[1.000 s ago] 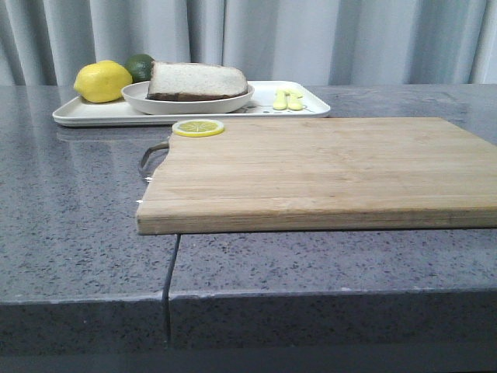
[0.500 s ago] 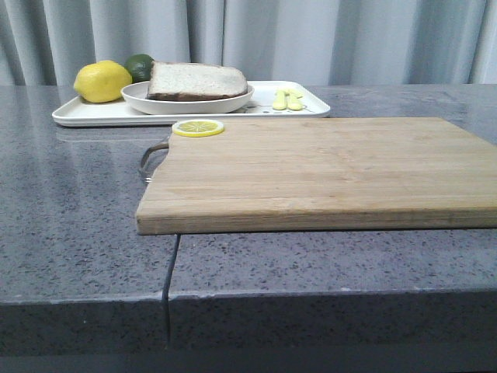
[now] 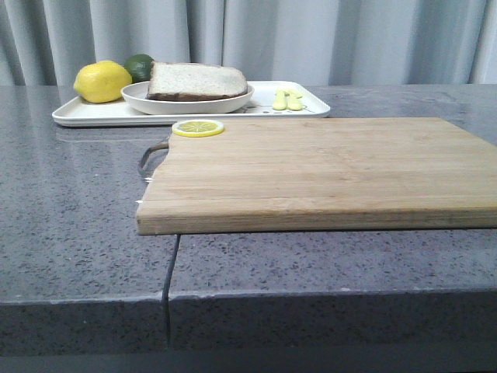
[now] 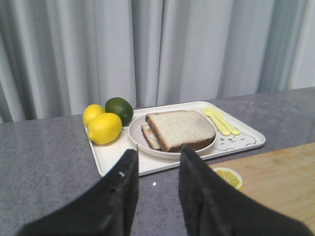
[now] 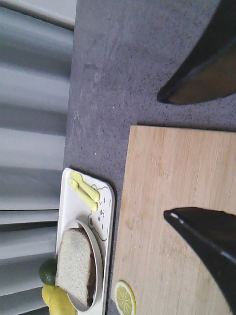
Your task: Place bread and move sandwich to tray
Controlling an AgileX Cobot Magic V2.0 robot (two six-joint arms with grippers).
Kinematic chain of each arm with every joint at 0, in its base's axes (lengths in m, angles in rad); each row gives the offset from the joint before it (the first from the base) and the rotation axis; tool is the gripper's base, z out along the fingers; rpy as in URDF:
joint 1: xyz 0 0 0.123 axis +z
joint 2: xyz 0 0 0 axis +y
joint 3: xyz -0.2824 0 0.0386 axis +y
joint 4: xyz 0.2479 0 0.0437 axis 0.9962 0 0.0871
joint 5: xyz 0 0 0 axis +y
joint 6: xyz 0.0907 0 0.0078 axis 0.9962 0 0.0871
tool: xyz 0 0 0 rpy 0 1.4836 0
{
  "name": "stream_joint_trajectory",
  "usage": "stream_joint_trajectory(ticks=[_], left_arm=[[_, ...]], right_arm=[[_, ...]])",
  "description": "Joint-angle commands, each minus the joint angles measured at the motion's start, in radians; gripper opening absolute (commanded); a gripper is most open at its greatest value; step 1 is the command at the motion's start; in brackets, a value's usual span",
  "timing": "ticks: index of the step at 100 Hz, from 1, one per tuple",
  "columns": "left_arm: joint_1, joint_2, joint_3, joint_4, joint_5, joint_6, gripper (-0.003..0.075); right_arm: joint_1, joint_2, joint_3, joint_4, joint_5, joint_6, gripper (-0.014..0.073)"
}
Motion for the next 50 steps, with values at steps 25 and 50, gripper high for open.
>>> stream_joint_trajectory(ticks=[25,50], left_arm=[[-0.007,0.0,0.1,0.004,-0.195,0.001,0.0015],[-0.007,0.0,0.106,0.004,-0.198,0.001,-0.0019]], right_arm=[[-0.007,0.005,-0.027,-0.013,-0.075,-0.001,0.0332],[-0.007,0.005,-0.027,-0.013,-0.075,-0.001,-0.0081]])
